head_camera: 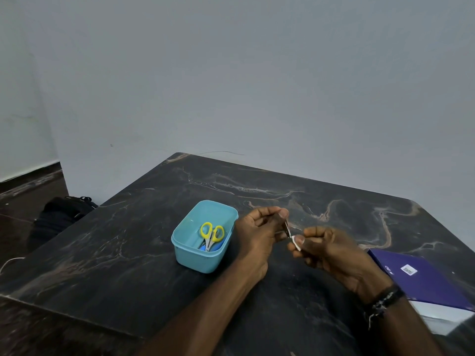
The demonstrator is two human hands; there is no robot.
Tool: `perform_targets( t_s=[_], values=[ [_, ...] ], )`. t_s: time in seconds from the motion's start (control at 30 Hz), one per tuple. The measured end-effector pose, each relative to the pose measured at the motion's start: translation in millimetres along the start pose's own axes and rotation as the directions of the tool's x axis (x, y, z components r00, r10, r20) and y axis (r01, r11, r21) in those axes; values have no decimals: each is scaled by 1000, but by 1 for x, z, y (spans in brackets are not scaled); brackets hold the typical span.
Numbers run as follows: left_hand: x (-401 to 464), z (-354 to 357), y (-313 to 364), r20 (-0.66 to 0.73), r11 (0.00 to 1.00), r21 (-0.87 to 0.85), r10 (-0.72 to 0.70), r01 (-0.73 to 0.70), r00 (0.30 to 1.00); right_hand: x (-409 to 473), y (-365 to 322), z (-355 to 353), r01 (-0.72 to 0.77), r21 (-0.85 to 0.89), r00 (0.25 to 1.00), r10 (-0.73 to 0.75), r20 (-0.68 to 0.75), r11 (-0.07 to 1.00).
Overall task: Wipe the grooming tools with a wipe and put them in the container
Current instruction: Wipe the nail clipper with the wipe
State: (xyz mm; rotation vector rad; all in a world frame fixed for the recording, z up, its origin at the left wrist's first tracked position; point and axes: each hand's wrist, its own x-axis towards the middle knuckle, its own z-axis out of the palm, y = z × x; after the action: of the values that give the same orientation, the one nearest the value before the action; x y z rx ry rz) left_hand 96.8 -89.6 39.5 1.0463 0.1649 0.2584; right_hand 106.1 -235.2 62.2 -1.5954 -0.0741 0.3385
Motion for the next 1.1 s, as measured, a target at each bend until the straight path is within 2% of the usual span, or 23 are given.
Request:
perform_targets(
  t_s=[0.07,0.13,0.33,0.5,0.6,0.7,0.87,1.03,1.1],
  values=[
    [-2,1,1,-11,1000,2,11,-11,1000,3,1,-2,83,-19,985,-85,-148,996],
    [-4,3,1,3,1000,3,-29,29,1000,5,1,-4,144,-1,962,-140,-233,990],
    [-4,4,-3,93,989,21,-146,145,985,6,2,-4,185,-61,941,-195,-277,981],
    [-4,3,-7,146,989,77,-135,125,980,7,6,-3,219,-144,909,-256,-329,965],
    [-7,4,-8,175,989,124,-98,77,980,8,9,-2,208,-176,910,-257,-326,962],
    [-8,3,-8,200,985,169,-76,42,977,7,9,-1,188,-206,934,-240,-264,960],
    [-9,2,-11,247,980,193,-88,40,965,5,8,-3,210,-137,937,-239,-254,968],
    [-9,4,-12,198,978,206,-28,-13,980,2,5,-2,203,-214,953,-243,-182,956],
    [-9,5,-10,181,980,193,18,-53,983,3,5,-1,221,-211,942,-265,-207,952]
  ],
)
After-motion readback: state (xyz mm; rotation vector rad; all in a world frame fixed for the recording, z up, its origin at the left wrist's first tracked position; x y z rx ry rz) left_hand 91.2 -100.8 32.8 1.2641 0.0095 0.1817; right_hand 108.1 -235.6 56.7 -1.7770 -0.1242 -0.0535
